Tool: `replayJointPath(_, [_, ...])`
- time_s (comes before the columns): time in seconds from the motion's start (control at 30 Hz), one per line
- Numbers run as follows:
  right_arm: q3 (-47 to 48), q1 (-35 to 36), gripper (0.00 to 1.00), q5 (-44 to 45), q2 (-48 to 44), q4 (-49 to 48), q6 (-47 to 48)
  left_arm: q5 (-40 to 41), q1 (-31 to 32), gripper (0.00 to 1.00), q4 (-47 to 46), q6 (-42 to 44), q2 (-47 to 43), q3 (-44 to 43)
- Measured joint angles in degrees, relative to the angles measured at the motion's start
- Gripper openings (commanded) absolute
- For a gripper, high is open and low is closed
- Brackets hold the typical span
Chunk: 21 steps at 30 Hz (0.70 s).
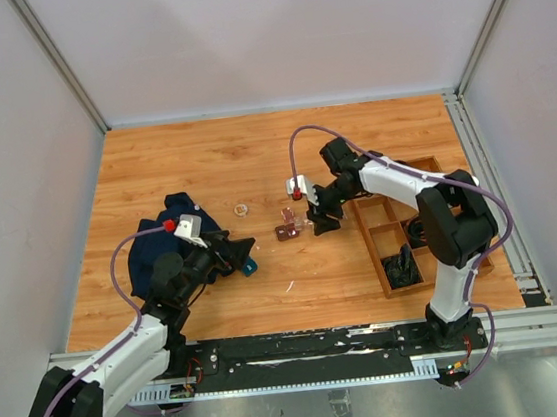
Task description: Sort the pills into containers
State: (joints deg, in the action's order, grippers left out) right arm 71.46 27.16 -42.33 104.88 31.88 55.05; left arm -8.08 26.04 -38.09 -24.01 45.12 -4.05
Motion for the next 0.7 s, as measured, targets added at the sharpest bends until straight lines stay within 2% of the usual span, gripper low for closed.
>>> replayJointPath(0.7, [3.23,3.23,0.03,7.02,1.92,2.71,-1.92,0.57,0.00,0.93,-0.42,0.00,0.15,0.02])
